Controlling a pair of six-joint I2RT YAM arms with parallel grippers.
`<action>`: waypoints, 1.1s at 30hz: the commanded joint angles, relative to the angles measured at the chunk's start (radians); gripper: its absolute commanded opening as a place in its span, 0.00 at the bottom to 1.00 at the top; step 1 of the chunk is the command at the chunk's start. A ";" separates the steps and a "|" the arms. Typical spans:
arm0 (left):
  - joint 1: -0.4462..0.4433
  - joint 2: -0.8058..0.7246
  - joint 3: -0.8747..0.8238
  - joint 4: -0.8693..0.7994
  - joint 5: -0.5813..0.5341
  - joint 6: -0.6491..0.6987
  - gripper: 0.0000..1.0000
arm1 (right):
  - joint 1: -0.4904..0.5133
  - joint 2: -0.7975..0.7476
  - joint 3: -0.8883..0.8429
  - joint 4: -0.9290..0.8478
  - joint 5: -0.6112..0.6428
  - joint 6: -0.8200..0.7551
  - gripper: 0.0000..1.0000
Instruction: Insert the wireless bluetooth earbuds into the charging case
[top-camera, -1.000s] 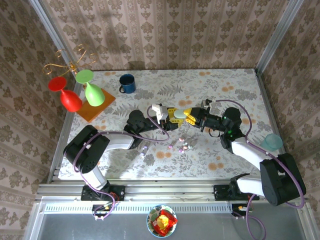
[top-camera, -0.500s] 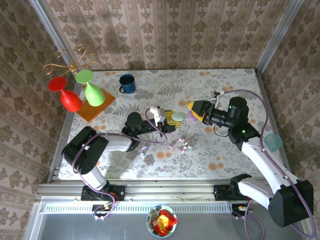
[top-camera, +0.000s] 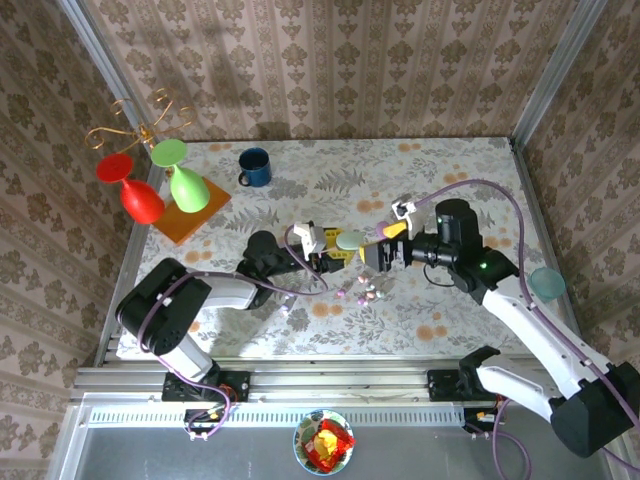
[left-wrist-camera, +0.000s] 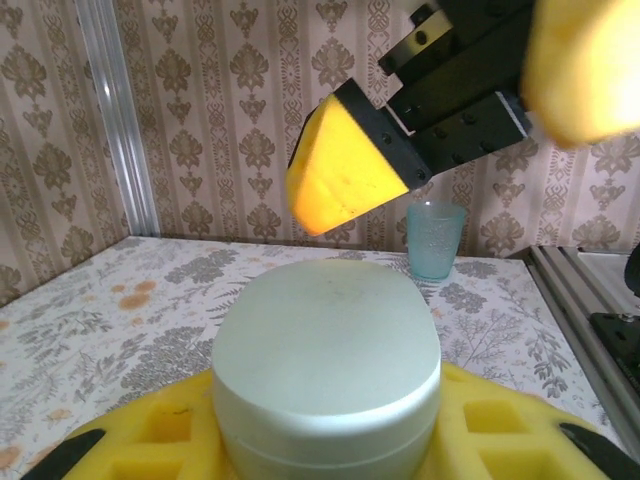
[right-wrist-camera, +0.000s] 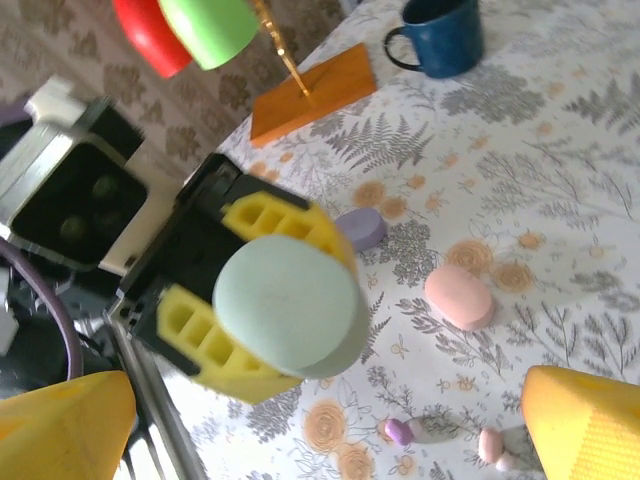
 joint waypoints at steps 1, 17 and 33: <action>0.008 -0.043 -0.014 0.031 0.024 0.058 0.24 | 0.053 -0.014 0.000 0.027 0.094 -0.185 1.00; 0.008 -0.070 -0.009 0.031 0.024 0.016 0.24 | 0.108 0.106 0.004 0.139 0.207 -0.297 1.00; 0.012 -0.076 -0.032 0.031 0.030 0.028 0.24 | 0.104 0.147 0.025 0.292 0.331 -0.212 0.99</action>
